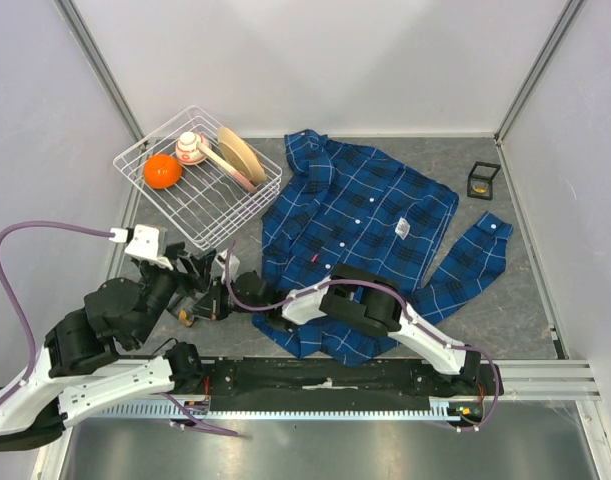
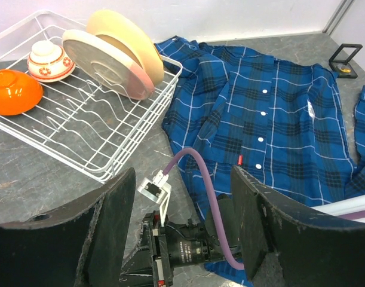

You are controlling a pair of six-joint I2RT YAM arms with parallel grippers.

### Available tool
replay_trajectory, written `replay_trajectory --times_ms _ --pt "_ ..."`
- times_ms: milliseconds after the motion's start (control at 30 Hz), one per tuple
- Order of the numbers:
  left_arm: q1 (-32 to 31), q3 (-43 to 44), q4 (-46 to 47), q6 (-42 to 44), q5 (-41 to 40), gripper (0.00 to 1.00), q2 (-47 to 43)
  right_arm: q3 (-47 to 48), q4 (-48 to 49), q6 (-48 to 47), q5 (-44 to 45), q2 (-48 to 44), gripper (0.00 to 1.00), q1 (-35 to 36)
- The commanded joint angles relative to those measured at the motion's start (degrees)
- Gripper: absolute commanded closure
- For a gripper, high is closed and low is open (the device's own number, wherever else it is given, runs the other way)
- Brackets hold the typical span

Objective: Remove the brooch from the garment

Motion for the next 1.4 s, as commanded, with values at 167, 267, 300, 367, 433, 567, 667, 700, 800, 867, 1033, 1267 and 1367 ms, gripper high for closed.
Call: replay_trajectory --times_ms 167,267,300,367,433,567,667,700,800,867,1033,1267,1367 --pt "-0.32 -0.35 3.22 -1.02 -1.11 0.29 1.02 3.48 1.68 -0.46 0.6 2.25 1.0 -0.23" --pt "-0.32 -0.53 3.22 -1.11 -1.02 0.29 0.84 3.84 1.77 -0.11 0.6 2.95 1.0 -0.58" --pt "-0.24 -0.53 3.22 -1.11 -1.02 0.29 0.92 4.1 1.68 -0.11 0.6 3.04 1.0 -0.67" --pt "-0.24 -0.53 3.22 -1.2 -0.93 0.29 0.92 4.36 1.42 0.07 0.6 3.3 1.0 -0.76" --pt "-0.32 -0.61 3.22 -1.2 -0.85 0.29 1.01 4.71 1.5 -0.02 0.42 3.56 1.0 -0.93" --pt "-0.24 -0.61 3.22 -1.11 -0.49 0.29 1.28 4.8 2.03 0.51 0.42 3.74 1.0 -1.29" --pt "-0.24 -0.53 3.22 -1.11 -0.41 0.29 1.45 4.8 2.99 1.47 -0.01 4.18 1.0 -1.64" --pt "-0.24 -0.53 3.31 -1.11 -0.49 0.29 1.45 4.54 3.52 1.91 -0.28 4.44 1.0 -1.81" --pt "-0.24 -0.7 3.39 -1.02 -0.32 0.29 1.45 4.45 5.63 3.49 -1.07 5.06 1.0 -2.25" --pt "-0.24 -0.61 3.57 -1.11 -0.14 0.29 1.45 4.36 5.98 3.59 -1.16 5.15 1.0 -2.34" --pt "-0.24 -0.7 3.48 -1.11 0.12 0.29 1.54 4.8 7.22 4.02 -2.21 5.59 1.0 -2.52" --pt "-0.24 -0.79 3.48 -1.55 0.74 0.29 1.63 5.77 5.2 3.94 -1.42 6.11 0.98 -2.52" --pt "-0.24 -0.7 3.48 -1.64 0.83 0.29 1.8 6.21 4.49 3.67 -1.25 6.29 0.98 -2.52"
